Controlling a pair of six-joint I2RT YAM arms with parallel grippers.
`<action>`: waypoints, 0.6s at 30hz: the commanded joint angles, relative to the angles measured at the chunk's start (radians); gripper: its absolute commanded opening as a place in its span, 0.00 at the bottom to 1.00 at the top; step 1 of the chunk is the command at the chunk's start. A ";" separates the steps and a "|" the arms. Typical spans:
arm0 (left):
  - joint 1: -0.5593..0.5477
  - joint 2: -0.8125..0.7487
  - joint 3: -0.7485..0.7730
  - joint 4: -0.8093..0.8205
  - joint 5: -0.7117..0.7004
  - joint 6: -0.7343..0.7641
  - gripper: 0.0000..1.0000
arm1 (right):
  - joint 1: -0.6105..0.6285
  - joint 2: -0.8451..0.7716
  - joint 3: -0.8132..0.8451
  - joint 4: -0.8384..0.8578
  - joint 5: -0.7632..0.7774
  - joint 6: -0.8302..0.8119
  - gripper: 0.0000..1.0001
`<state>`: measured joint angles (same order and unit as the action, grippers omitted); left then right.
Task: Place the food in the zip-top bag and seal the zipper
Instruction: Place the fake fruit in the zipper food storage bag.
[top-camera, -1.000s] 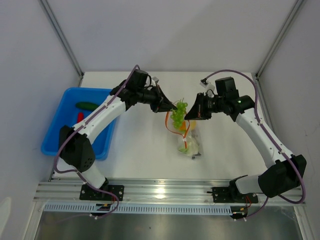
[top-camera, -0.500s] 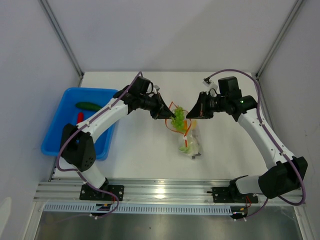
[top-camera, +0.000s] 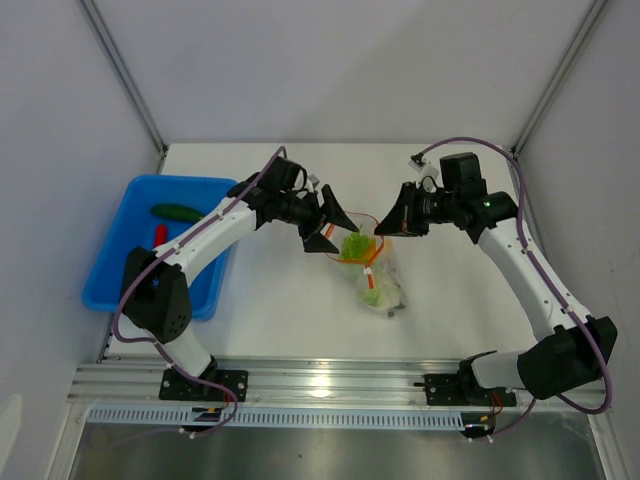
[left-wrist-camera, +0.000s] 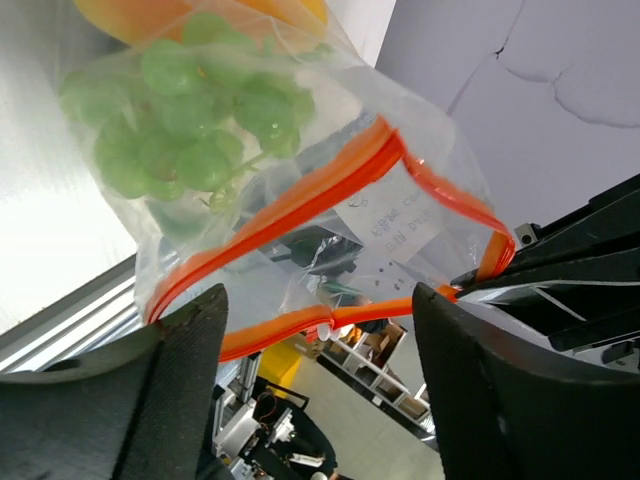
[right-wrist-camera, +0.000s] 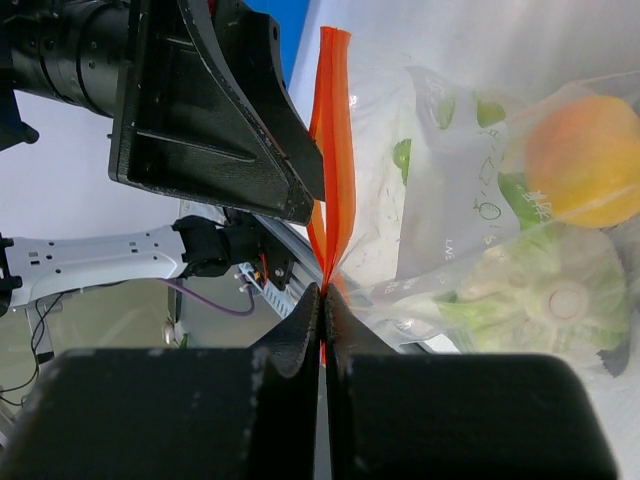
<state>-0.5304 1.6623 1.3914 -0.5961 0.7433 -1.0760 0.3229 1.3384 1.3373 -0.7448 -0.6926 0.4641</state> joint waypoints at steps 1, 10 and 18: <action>-0.010 -0.036 0.029 -0.013 0.008 0.030 0.79 | -0.007 -0.036 0.003 0.039 -0.015 0.015 0.00; 0.000 -0.041 0.066 -0.047 -0.001 0.059 0.83 | -0.007 -0.035 -0.007 0.041 -0.015 0.018 0.00; 0.055 -0.055 0.144 -0.110 -0.039 0.136 0.83 | -0.010 -0.033 -0.021 0.042 -0.013 0.015 0.00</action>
<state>-0.5014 1.6608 1.4647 -0.6785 0.7284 -1.0023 0.3199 1.3357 1.3220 -0.7345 -0.6933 0.4709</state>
